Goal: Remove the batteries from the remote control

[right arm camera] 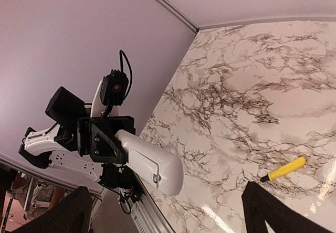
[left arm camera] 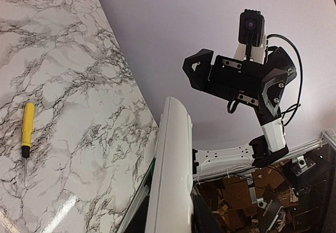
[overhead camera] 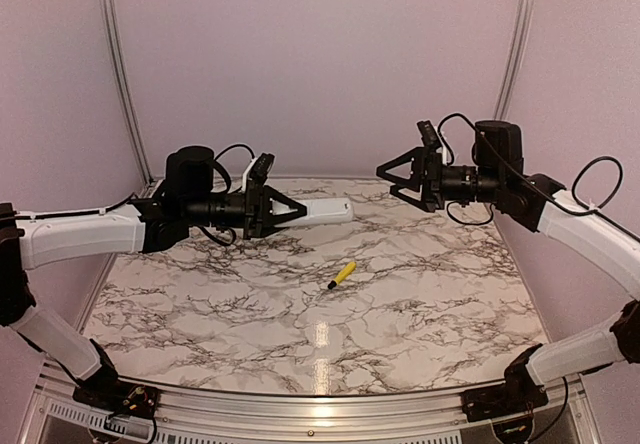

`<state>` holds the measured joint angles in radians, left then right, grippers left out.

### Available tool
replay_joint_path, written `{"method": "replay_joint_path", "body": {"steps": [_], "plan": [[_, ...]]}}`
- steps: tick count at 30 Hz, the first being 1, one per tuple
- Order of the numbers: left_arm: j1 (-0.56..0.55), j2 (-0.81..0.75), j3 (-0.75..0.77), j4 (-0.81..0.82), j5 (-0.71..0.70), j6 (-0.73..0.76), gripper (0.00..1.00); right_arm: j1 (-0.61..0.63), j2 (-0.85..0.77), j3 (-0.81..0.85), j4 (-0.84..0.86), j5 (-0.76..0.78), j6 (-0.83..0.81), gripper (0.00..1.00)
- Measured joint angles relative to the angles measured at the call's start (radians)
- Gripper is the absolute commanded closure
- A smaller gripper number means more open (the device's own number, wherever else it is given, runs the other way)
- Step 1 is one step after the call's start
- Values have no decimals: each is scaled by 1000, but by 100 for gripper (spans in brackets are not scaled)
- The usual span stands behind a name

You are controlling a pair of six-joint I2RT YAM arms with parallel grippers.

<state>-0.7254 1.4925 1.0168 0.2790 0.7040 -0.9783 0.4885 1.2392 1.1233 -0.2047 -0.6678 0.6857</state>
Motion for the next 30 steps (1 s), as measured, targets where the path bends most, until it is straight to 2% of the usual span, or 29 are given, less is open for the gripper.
{"method": "replay_joint_path", "body": {"steps": [6,30], "plan": [[0,-41,-12,-2,-35,5,100,0,-5,0,-18,26,-2,2],[20,-40,-50,-108,-86,28,100,17,-38,49,-134,161,-2,4]]}}
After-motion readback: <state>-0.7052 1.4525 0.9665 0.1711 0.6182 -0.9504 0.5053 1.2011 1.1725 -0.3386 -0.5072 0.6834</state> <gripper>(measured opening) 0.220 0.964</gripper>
